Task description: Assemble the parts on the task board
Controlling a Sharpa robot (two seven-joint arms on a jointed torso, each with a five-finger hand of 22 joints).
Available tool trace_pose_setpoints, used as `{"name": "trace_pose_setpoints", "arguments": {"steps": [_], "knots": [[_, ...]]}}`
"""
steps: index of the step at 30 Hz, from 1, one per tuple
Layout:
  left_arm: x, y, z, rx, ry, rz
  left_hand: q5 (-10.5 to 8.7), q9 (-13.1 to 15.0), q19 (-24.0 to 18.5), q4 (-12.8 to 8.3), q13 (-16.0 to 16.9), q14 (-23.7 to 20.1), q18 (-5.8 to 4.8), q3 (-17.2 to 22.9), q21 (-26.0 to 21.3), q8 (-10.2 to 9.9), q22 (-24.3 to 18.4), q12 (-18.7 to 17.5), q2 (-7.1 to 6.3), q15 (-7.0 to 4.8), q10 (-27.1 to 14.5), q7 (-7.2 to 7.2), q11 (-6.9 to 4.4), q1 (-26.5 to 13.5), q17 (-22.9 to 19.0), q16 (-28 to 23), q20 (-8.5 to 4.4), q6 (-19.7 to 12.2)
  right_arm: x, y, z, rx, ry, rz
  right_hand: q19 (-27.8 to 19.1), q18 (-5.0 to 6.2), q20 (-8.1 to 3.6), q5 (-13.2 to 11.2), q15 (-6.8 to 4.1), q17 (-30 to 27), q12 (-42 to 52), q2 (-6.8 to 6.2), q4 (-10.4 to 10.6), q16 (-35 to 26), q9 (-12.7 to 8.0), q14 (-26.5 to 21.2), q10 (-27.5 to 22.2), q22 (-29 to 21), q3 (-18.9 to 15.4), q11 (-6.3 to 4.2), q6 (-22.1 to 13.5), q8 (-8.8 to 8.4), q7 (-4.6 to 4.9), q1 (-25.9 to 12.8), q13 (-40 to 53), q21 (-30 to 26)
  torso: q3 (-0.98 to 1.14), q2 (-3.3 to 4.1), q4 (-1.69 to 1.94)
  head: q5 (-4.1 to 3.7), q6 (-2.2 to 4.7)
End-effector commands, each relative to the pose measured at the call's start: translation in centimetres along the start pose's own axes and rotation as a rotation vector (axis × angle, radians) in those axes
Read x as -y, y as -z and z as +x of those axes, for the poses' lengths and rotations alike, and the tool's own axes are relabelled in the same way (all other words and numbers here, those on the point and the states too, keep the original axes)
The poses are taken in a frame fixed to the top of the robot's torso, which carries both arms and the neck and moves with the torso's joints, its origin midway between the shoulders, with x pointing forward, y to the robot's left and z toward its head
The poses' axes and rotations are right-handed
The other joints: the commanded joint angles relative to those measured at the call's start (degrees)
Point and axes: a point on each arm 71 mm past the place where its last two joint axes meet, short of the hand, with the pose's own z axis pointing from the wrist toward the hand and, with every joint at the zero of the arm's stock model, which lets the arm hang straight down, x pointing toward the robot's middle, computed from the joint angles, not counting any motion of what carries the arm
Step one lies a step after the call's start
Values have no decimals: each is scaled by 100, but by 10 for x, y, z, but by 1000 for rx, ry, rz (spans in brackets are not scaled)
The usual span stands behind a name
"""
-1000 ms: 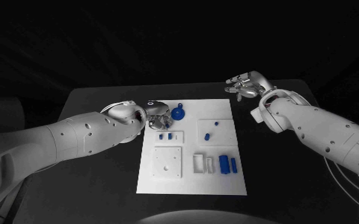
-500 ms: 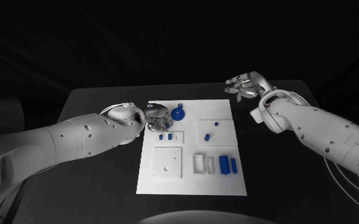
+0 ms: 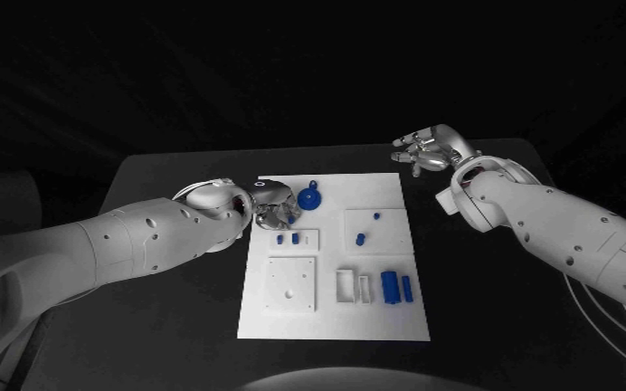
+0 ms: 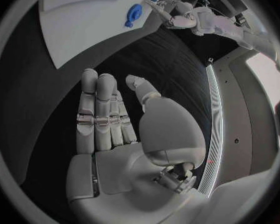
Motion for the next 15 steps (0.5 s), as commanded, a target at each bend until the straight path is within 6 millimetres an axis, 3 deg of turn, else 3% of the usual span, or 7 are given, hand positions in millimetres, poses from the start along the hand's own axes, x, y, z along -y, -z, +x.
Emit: {"name": "trace_pose_setpoints", "arguments": {"steps": [1, 2, 9, 15], "knots": [[-6, 2, 2, 1, -2, -17, -23, -4, 44, 10, 7, 14, 77, -55, -26, 11, 105, 4, -34, 45, -44, 26, 1, 26, -13, -14, 8, -42, 1, 0, 0, -11, 4, 1, -15, 130, 32, 16, 29, -8, -197, -26, -2, 34, -6, -39, 10, 19, 55, 66, -25, -20, 29, -46, -156, -8, -3, 0, -2, -3, 7], [-8, 3, 2, 4, -3, -21, -22, -5, 45, 14, 7, 13, 80, -83, -37, 9, 104, 3, -34, 48, -64, 20, 6, 38, -24, -22, 12, -37, 1, 0, 0, -12, 5, 2, -25, 157, 56, 7, 37, -6, -444, -30, -23, 46, -4, -40, 180, 21, 104, 85, -20, -15, 14, -50, -427, -10, -3, 1, -3, 0, 15], [-19, 6, -2, 25, -2, -47, -13, -5, 57, 6, 7, 20, 88, -121, -56, 9, 105, 4, -31, 46, -87, 41, 8, 80, -45, -31, 13, -36, 2, 1, 1, -36, 13, 4, -29, 201, 88, -48, 88, -5, -961, -38, -101, 60, -6, -60, 105, 58, 227, 173, -14, -21, 60, -92, -597, 7, -5, 1, 2, -13, 13], [-32, 12, -15, 92, 45, -77, 5, -3, 78, -17, 6, 48, 92, -71, -31, 15, 126, 5, 1, 25, -29, 118, -11, 121, -48, -15, -5, 30, -1, 3, 4, -84, 31, -13, -13, 261, 114, -242, 116, 7, -1342, -21, -298, 103, 1, -50, -21, 101, 430, 255, 137, -12, 55, -72, -613, 44, 2, -3, -1, -3, 38]]}}
